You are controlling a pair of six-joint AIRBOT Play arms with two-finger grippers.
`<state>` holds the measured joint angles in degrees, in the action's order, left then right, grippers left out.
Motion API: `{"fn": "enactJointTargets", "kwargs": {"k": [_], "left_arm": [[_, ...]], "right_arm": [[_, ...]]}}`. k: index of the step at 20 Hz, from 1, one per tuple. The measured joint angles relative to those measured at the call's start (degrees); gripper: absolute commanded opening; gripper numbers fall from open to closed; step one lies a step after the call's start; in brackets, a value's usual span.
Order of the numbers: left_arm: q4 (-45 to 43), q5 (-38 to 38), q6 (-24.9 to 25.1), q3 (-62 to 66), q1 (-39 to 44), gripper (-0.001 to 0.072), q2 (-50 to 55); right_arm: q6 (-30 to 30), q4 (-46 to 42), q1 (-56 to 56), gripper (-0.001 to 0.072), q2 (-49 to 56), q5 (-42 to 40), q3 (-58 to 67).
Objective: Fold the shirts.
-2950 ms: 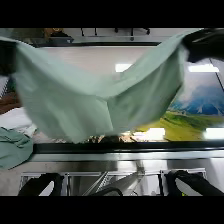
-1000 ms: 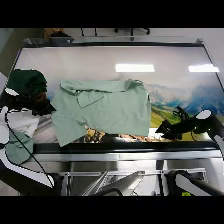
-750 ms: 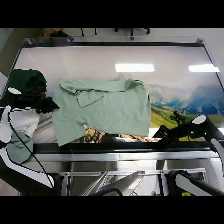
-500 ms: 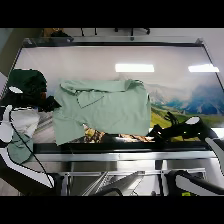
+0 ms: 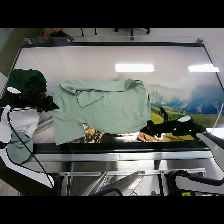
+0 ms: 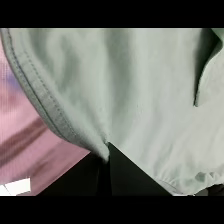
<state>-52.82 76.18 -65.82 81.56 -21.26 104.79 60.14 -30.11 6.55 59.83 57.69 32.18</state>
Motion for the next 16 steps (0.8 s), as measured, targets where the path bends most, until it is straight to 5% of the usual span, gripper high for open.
{"fn": "enactJointTargets", "kwargs": {"k": [4, 12, 16], "left_arm": [[8.02, 1.79, 2.95, 0.02, -0.13, 0.001, -6.01], [44.63, 5.68, 9.42, 7.37, -2.03, 0.001, -30.64], [50.82, 6.14, 8.83, 15.61, -7.1, 0.001, -42.8]], "right_arm": [[-1.29, 3.1, 0.13, 0.0022, -7.91, 3.67, 9.64], [-2.38, 3.37, 5.35, 0.0021, -24.9, 5.97, 39.01], [-2.78, -0.13, 8.09, 0.0021, -28.96, 6.05, 52.83]]}}
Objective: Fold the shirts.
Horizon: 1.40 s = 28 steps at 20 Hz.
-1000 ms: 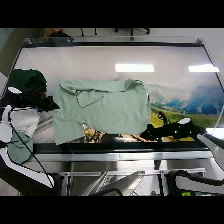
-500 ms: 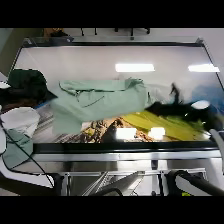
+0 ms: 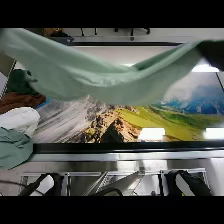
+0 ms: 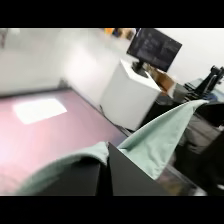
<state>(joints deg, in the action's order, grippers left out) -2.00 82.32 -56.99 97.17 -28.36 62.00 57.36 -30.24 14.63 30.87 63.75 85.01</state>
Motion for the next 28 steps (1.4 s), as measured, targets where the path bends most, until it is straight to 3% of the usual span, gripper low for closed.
{"fn": "enactJointTargets", "kwargs": {"k": [3, 6, 11, 15, 18, 23, 28], "left_arm": [[-1.7, -0.24, -3.74, 3.1, -7.87, 0.001, -7.72], [-6.01, -1.33, -7.15, -1.57, -12.35, 0.001, -13.14], [-16.63, -5.68, -7.85, -18.18, -2.73, 0.001, -10.82], [-26.86, -16.55, -6.54, -25.11, 9.33, 0.001, 2.32], [-30.21, -21.16, -5.44, -21.38, 14.64, 0.001, 17.55], [-32.17, -19.63, -5.57, -3.28, 19.3, 0.001, 42.6], [-33.55, -16.55, -8.11, 9.86, 18.1, 0.001, 52.28]], "right_arm": [[0.85, -6.29, 0.7, 0.002, -1.01, -0.22, 8.74], [1.99, -12.98, 0.96, 0.002, -0.57, -0.66, 12.46], [2.6, -16.92, 1.03, 0.002, 8.92, 1.42, 7.96], [2.82, -17.51, 1.03, 0.002, 21.77, 0.44, -1.22], [2.8, -15.98, 1.07, 0.0019, 33.73, -3.32, -4.46], [-0.94, -4.59, 1.09, 0.0019, 53.09, -8.04, -0.79], [-2.58, 0.7, 1.51, 0.0019, 60.19, -8.11, 6.58]]}}
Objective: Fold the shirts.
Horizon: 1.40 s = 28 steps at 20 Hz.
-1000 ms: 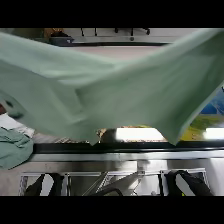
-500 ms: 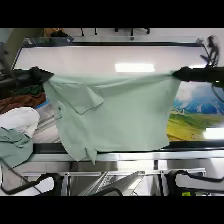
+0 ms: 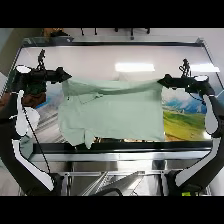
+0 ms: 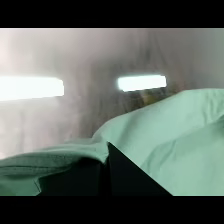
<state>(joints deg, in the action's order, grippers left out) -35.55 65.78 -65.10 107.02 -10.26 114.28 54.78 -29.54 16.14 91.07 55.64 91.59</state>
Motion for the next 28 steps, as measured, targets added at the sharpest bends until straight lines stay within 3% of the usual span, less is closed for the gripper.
{"fn": "enactJointTargets", "kwargs": {"k": [8, 16, 17, 18, 19, 20, 21, 22, 28], "left_arm": [[-13.18, 7.74, -2.86, 3.26, -1.03, 0.001, 2.12], [-22.14, 7.48, -3.48, -1.31, -0.11, 0.0012, 2.23], [-22.43, 7.13, -3.48, -1.64, 0.13, 0.0014, 2.23], [-22.6, 6.97, -3.48, -1.84, 0.42, 0.0015, 2.23], [-22.8, 6.88, -3.48, -1.79, 0.72, 0.0015, 2.23], [-22.97, 7.23, -3.48, -1.38, 0.96, 0.0059, 2.25], [-23.02, 8.0, -3.54, -0.63, 1.09, 0.0434, 2.25], [-23.04, 9.35, -3.96, 0.59, 1.14, 0.0688, 2.25], [-23.41, 21.31, -11.26, 6.73, -1.92, 0.0688, 0.52]], "right_arm": [[2.99, -4.79, 0.72, 0.0019, -0.28, 10.27, -2.82], [3.91, -6.08, -0.02, 0.0023, -0.39, 10.73, -10.05], [3.91, -6.08, -0.07, 0.0053, -0.39, 10.73, -10.29], [3.91, -5.88, -0.09, 0.0218, -0.39, 10.73, -10.43], [3.91, -5.25, -0.09, 0.0301, -0.46, 10.73, -10.45], [3.91, -4.46, 0.0, 0.0302, -0.7, 10.82, -10.32], [3.89, -3.96, 0.22, 0.0304, -1.18, 11.34, -9.97], [3.89, -3.78, 0.63, 0.0305, -1.88, 12.02, -9.62], [5.25, -8.63, 6.47, 0.0307, -9.92, 18.29, -10.03]]}}
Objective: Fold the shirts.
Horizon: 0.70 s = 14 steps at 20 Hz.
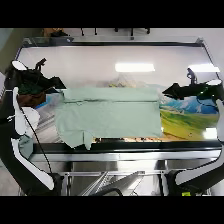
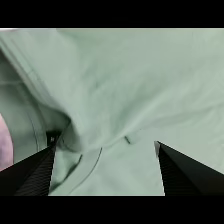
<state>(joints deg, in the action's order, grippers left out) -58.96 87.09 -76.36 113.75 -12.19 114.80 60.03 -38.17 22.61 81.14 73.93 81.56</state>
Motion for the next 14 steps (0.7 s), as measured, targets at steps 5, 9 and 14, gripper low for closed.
{"fn": "enactJointTargets", "kwargs": {"k": [5, 9, 14], "left_arm": [[0.0, 5.31, -3.23, -20.55, -3.85, 0.0688, -12.13], [-0.02, 1.64, -3.85, -46.8, -6.75, 0.0688, -25.35], [0.5, -8.13, -4.02, -71.06, -8.04, 0.0687, -36.85]], "right_arm": [[0.92, -7.06, 5.11, 0.0308, -9.64, 2.95, -10.93], [1.73, -10.19, 8.61, 0.0501, -16.37, 1.03, -22.16], [2.58, -11.37, 10.14, 0.0501, -18.69, -1.07, -30.29]]}}
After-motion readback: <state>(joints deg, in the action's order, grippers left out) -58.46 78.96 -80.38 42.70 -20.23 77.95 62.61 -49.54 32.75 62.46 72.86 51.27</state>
